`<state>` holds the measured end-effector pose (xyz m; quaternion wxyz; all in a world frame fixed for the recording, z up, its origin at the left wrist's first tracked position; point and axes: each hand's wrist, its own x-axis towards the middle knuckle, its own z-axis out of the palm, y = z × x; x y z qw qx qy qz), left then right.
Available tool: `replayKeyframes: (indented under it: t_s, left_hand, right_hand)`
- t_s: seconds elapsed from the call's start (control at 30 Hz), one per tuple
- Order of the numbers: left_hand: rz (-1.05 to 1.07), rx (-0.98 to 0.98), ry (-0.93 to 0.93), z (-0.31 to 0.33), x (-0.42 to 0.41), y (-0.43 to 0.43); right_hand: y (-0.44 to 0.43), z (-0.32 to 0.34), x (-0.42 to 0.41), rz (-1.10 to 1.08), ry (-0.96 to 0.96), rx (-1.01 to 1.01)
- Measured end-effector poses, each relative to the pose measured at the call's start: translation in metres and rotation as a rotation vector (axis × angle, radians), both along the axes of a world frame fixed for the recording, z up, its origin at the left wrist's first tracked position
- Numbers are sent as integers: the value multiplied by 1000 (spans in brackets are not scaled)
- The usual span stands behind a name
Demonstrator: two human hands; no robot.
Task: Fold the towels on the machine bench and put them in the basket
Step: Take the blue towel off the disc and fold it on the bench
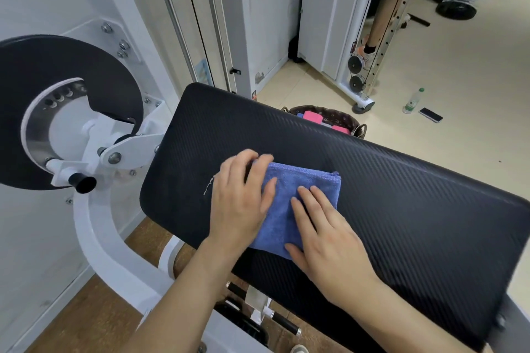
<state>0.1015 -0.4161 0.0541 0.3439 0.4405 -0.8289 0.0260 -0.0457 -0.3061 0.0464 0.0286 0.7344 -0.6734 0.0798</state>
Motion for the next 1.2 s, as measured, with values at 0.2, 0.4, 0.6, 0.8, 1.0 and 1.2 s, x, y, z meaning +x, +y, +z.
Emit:
replayKeyframes:
  t_s: [0.2,0.4,0.6,0.8,1.0,1.2]
  left_hand:
    - [-219,158,-301,-48,28,52]
    - [-187,302,-451,-46,25,45]
    - [-288,199,-382,-29,43,47]
    - [-340,87,-419,-43,50,39]
    - [-301,92,-366,-25,37,34]
    - [-396,574,-497,-1,44,69]
  right_hand:
    - [1,0,2,18,-32,-27]
    - [25,-4,-6,147,116,-73]
    - [23,-12,-20,155,197,-57]
    - [20,-6,-16,148,144,-83]
    - [11,10,-13,135,79,-101]
    - [50,34,-16,244,14,127]
